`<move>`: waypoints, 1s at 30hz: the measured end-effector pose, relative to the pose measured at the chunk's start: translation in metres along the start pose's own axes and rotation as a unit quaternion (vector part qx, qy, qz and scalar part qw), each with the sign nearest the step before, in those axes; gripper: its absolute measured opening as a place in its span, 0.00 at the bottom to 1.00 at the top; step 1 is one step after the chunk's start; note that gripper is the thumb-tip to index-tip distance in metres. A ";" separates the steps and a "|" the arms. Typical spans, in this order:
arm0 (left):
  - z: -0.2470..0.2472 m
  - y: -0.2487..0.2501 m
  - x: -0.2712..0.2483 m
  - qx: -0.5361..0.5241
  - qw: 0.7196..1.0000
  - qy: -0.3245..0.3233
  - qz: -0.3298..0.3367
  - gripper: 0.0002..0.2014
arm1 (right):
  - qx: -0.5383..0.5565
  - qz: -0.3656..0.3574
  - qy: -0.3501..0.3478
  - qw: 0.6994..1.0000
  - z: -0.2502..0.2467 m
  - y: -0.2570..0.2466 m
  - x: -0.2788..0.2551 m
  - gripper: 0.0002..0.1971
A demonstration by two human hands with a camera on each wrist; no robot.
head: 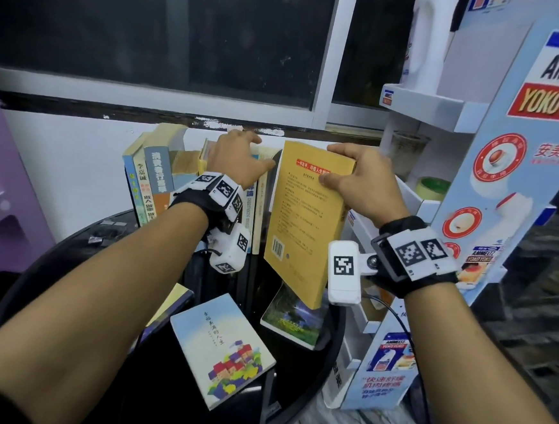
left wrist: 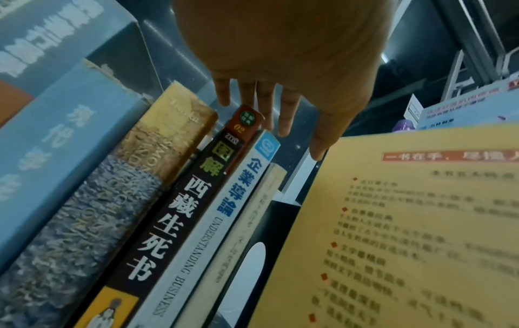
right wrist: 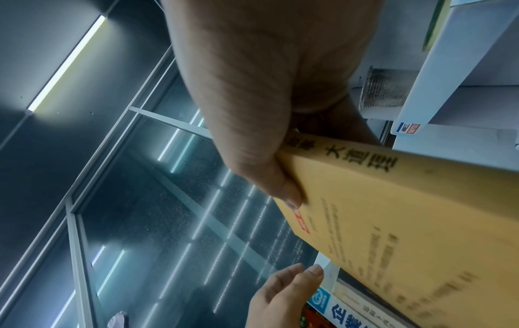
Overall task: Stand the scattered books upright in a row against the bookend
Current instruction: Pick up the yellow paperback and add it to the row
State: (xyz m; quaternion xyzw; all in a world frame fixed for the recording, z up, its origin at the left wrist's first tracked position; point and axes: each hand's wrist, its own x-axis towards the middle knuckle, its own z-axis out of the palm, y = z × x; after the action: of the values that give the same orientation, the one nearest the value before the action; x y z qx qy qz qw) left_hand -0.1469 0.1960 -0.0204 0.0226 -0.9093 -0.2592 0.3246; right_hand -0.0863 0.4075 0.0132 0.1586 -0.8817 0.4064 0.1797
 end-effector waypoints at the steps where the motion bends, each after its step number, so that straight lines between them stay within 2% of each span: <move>1: 0.003 0.000 0.002 0.022 1.000 -0.008 -0.001 0.29 | -0.001 0.000 -0.001 1.000 0.001 0.001 0.003 0.27; 5: 0.014 -0.001 0.009 0.074 0.997 -0.030 0.005 0.34 | -0.015 0.001 -0.018 1.000 0.005 0.001 0.012 0.27; 9: 0.019 -0.008 0.014 0.094 0.995 -0.019 0.020 0.32 | -0.014 0.005 -0.022 1.000 0.011 0.002 0.021 0.27; 17: 0.019 -0.027 0.015 0.066 0.997 -0.012 0.039 0.30 | -0.015 0.005 -0.023 1.000 0.029 -0.001 0.039 0.27; 30: 0.013 -0.038 0.016 0.069 0.994 -0.032 0.081 0.30 | -0.006 0.005 0.038 0.999 0.067 0.004 0.063 0.27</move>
State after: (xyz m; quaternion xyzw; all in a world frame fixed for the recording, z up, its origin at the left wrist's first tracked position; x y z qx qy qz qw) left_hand -0.1718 0.1660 -0.0383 -0.0374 -0.9337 -0.1697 0.3130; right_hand -0.1563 0.3492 -0.0017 0.1378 -0.8773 0.4077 0.2123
